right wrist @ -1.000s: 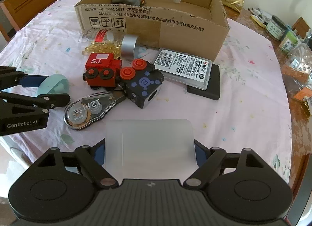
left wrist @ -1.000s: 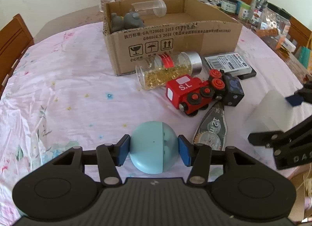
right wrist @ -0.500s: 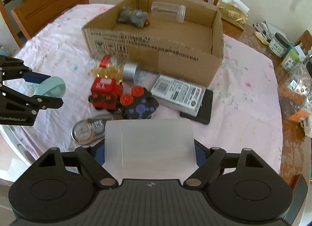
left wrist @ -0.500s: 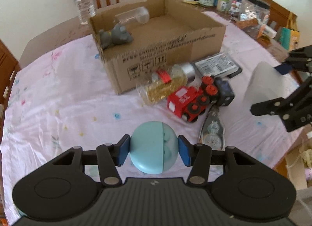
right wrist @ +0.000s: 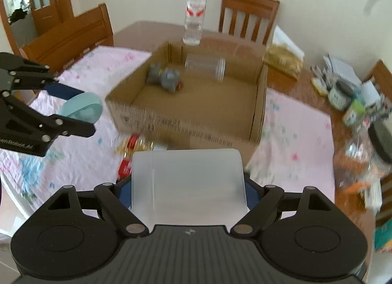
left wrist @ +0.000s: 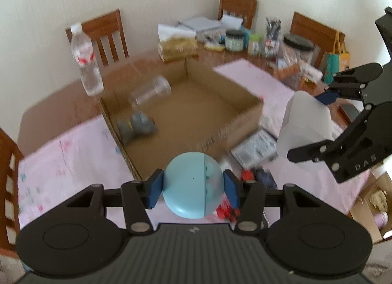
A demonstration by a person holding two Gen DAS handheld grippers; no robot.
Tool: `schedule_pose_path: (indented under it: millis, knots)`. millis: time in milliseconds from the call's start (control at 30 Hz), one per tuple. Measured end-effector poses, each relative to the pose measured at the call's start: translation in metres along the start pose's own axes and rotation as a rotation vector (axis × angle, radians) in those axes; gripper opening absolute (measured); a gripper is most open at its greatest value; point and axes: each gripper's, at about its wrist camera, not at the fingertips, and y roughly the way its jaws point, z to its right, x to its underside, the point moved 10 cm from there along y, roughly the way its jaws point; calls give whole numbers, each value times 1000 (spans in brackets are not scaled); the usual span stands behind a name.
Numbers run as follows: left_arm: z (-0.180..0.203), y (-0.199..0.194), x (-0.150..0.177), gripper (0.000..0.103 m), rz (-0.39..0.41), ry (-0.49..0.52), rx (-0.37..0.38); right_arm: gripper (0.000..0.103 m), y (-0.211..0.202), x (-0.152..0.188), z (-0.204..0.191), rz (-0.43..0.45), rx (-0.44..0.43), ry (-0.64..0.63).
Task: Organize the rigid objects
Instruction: 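Drop the blue case into the cardboard box with the left gripper while the right carries the white box, then lower the white plastic box into the cardboard box and open the right gripper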
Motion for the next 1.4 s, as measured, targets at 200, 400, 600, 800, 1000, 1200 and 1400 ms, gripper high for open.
schedule_pose_path:
  millis: [200, 400, 600, 800, 1000, 1200, 1400]
  knots:
    - [-13, 25, -29, 52, 11, -30, -64, 87, 6, -36, 19, 65, -19, -35]
    - [-28, 71, -35, 52, -33, -111, -102, 87, 16, -59, 38, 89, -35, -30]
    - [-37, 98, -27, 52, -73, -176, -125, 87, 28, -65, 49, 77, -51, -36]
    - [-45, 105, -23, 55, -62, -230, -172, 87, 42, -66, 55, 55, -74, -28]
    - [-47, 84, -34, 99, 9, -250, -242, 87, 57, -68, 60, 33, -93, -17]
    - [-47, 54, -30, 100, 38, -280, -320, 87, 75, -81, 62, 24, -100, -20]
    - [-45, 26, -6, 100, 41, -310, -387, 87, 100, -97, 64, 2, -102, -16]
